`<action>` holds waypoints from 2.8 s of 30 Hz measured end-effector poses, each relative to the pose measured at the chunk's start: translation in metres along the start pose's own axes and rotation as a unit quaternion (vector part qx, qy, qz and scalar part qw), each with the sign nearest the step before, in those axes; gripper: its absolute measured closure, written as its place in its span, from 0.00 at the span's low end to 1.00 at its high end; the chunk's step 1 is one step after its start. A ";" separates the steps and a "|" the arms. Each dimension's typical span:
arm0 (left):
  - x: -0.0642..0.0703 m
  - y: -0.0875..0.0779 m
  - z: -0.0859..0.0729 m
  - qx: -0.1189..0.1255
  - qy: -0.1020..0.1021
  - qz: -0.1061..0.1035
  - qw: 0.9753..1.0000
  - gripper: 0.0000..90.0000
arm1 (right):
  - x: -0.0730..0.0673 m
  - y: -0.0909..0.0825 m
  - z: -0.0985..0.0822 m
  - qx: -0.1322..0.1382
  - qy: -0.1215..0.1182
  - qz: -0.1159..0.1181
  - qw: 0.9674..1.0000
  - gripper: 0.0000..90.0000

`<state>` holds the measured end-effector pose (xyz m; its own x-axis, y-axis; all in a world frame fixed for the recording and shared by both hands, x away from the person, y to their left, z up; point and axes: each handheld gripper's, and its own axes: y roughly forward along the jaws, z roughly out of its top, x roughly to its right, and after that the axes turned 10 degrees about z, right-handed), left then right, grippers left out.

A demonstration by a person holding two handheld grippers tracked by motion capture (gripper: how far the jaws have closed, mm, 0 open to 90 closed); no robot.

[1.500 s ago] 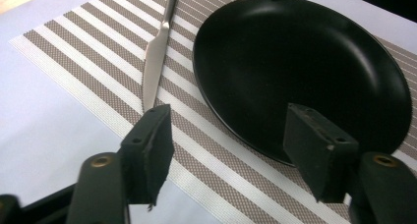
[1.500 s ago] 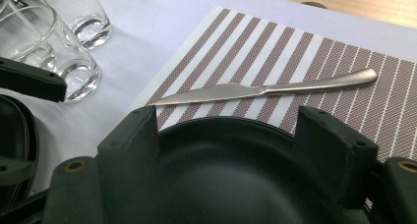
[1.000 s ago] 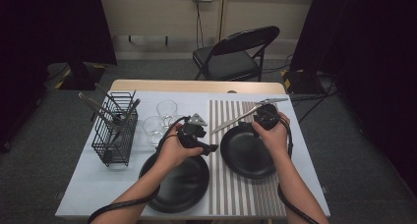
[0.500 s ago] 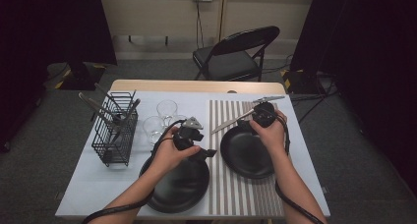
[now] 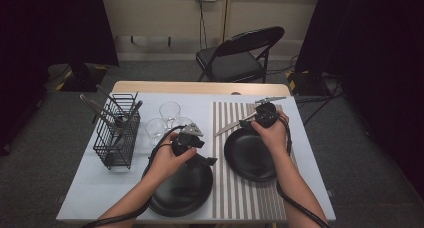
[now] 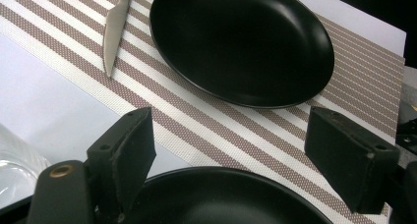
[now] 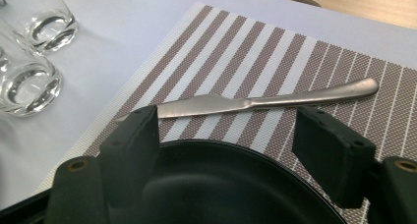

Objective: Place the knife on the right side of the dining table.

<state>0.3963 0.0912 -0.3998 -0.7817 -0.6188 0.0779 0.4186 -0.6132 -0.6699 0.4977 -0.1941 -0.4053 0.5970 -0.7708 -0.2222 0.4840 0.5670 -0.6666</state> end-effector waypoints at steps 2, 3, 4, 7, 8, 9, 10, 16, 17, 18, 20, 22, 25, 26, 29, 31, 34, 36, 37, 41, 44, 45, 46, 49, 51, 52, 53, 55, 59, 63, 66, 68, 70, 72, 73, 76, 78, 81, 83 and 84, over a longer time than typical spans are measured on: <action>-0.001 -0.001 -0.002 0.000 -0.001 0.001 1.000 0.21 | 0.001 0.001 0.000 -0.003 -0.004 -0.001 1.000 0.28; -0.001 -0.002 -0.003 -0.001 -0.001 0.000 1.000 0.21 | 0.001 0.002 0.000 -0.007 -0.005 -0.003 1.000 0.28; -0.001 -0.002 -0.004 -0.001 -0.002 0.000 1.000 0.21 | 0.002 0.002 0.000 -0.011 -0.010 -0.009 1.000 0.28; -0.001 -0.003 -0.008 -0.003 -0.004 -0.005 1.000 0.21 | 0.004 0.004 -0.001 -0.013 -0.012 -0.012 1.000 0.28; -0.001 -0.003 -0.009 -0.005 -0.002 -0.006 1.000 0.21 | 0.004 0.005 -0.001 -0.014 -0.011 -0.013 1.000 0.28; -0.001 -0.003 -0.011 -0.002 -0.006 -0.007 1.000 0.21 | 0.005 0.005 -0.002 -0.015 -0.011 -0.012 1.000 0.28; -0.001 -0.004 -0.012 -0.003 -0.006 -0.007 1.000 0.21 | 0.005 0.006 -0.002 -0.015 -0.009 -0.011 1.000 0.28; -0.002 -0.009 -0.019 -0.008 -0.001 -0.007 1.000 0.22 | 0.006 0.010 0.000 -0.020 -0.012 -0.012 1.000 0.28; -0.003 -0.010 -0.019 -0.012 0.001 -0.009 1.000 0.22 | 0.006 0.010 0.000 -0.018 -0.011 -0.010 1.000 0.28; -0.003 -0.011 -0.020 -0.011 0.000 -0.011 1.000 0.22 | 0.006 0.011 0.001 -0.017 -0.011 -0.010 1.000 0.28; -0.003 -0.013 -0.022 -0.010 -0.001 -0.010 1.000 0.22 | 0.006 0.013 0.002 -0.014 -0.009 -0.005 1.000 0.28; -0.003 -0.015 -0.024 -0.010 0.001 -0.010 1.000 0.22 | 0.005 0.014 0.002 -0.015 -0.011 -0.006 1.000 0.28; -0.003 -0.018 -0.027 -0.007 -0.004 -0.016 1.000 0.22 | 0.004 0.017 0.004 -0.019 -0.014 -0.008 1.000 0.28; -0.004 -0.019 -0.028 -0.008 -0.004 -0.013 1.000 0.22 | 0.004 0.018 0.004 -0.019 -0.015 -0.010 1.000 0.28; -0.006 -0.022 -0.032 -0.008 -0.005 -0.013 1.000 0.22 | 0.006 0.021 0.005 -0.021 -0.016 -0.011 1.000 0.28; -0.006 -0.024 -0.034 -0.008 -0.007 -0.013 1.000 0.22 | 0.006 0.023 0.006 -0.023 -0.017 -0.013 1.000 0.29; -0.007 -0.026 -0.038 -0.008 -0.009 -0.012 1.000 0.22 | 0.008 0.025 0.007 -0.023 -0.016 -0.015 0.999 0.29; -0.007 -0.028 -0.041 -0.012 -0.007 -0.011 1.000 0.22 | 0.009 0.027 0.007 -0.026 -0.018 -0.016 0.999 0.29; -0.007 -0.028 -0.042 -0.012 -0.007 -0.010 1.000 0.22 | 0.010 0.028 0.007 -0.028 -0.017 -0.017 0.999 0.29; -0.007 -0.030 -0.049 -0.011 -0.013 -0.013 1.000 0.22 | 0.013 0.032 0.007 -0.031 -0.016 -0.022 0.999 0.29; -0.007 -0.033 -0.051 -0.014 -0.013 -0.012 1.000 0.22 | 0.015 0.034 0.007 -0.033 -0.014 -0.024 0.999 0.29; -0.007 -0.033 -0.051 -0.013 -0.012 -0.014 1.000 0.22 | 0.016 0.035 0.007 -0.032 -0.016 -0.023 0.999 0.29; -0.007 -0.033 -0.052 -0.012 -0.013 -0.014 1.000 0.22 | 0.016 0.035 0.007 -0.033 -0.016 -0.024 0.999 0.29; -0.006 -0.035 -0.052 -0.015 -0.009 -0.017 1.000 0.22 | 0.018 0.037 0.007 -0.038 -0.019 -0.026 0.999 0.29; -0.005 -0.036 -0.053 -0.018 -0.003 -0.011 1.000 0.22 | 0.019 0.038 0.007 -0.040 -0.021 -0.026 0.999 0.29; -0.005 -0.037 -0.053 -0.017 -0.002 -0.012 1.000 0.22 | 0.020 0.039 0.007 -0.042 -0.024 -0.026 0.998 0.29; -0.005 -0.037 -0.054 -0.016 -0.006 -0.015 1.000 0.22 | 0.021 0.039 0.007 -0.044 -0.024 -0.027 0.998 0.29; -0.005 -0.038 -0.056 -0.018 -0.001 -0.013 1.000 0.22 | 0.023 0.041 0.006 -0.048 -0.023 -0.029 0.998 0.29; -0.006 -0.039 -0.059 -0.020 -0.007 -0.016 1.000 0.22 | 0.027 0.043 0.005 -0.048 -0.022 -0.032 0.998 0.30; -0.006 -0.040 -0.061 -0.012 -0.007 -0.017 1.000 0.22 | 0.029 0.045 0.006 -0.050 -0.023 -0.036 0.998 0.33; -0.006 -0.042 -0.061 -0.013 -0.006 -0.020 1.000 0.22 | 0.029 0.051 0.008 -0.052 -0.027 -0.039 0.998 0.36; -0.007 -0.044 -0.061 -0.010 -0.007 -0.018 1.000 0.22 | 0.029 0.054 0.009 -0.054 -0.029 -0.038 0.997 0.38; -0.008 -0.046 -0.063 -0.009 -0.010 -0.016 1.000 0.22 | 0.029 0.058 0.011 -0.056 -0.032 -0.040 0.997 0.40; -0.009 -0.047 -0.063 -0.009 -0.012 -0.017 1.000 0.22 | 0.029 0.061 0.011 -0.056 -0.033 -0.040 0.997 0.41; -0.010 -0.048 -0.064 -0.008 -0.013 -0.016 1.000 0.22 | 0.030 0.062 0.011 -0.055 -0.033 -0.043 0.997 0.42; -0.011 -0.050 -0.064 -0.008 -0.009 -0.016 1.000 0.22 | 0.032 0.065 0.012 -0.059 -0.036 -0.044 0.997 0.44; -0.011 -0.051 -0.064 -0.007 -0.012 -0.014 1.000 0.22 | 0.033 0.068 0.013 -0.064 -0.039 -0.046 0.996 0.46; -0.012 -0.053 -0.063 -0.005 -0.011 -0.014 1.000 0.22 | 0.033 0.071 0.013 -0.066 -0.038 -0.047 0.996 0.46; -0.012 -0.052 -0.064 -0.004 -0.012 -0.016 1.000 0.22 | 0.033 0.073 0.014 -0.064 -0.038 -0.044 0.996 0.46; -0.012 -0.052 -0.064 -0.004 -0.013 -0.018 1.000 0.22 | 0.033 0.073 0.014 -0.065 -0.039 -0.046 0.996 0.46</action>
<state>0.3542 0.1615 -0.4133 -0.7839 -0.6091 0.1209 0.3864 -0.6308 -0.6729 0.5619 -0.1736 -0.4513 0.6038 -0.7904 -0.1032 0.4553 0.4483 -0.7692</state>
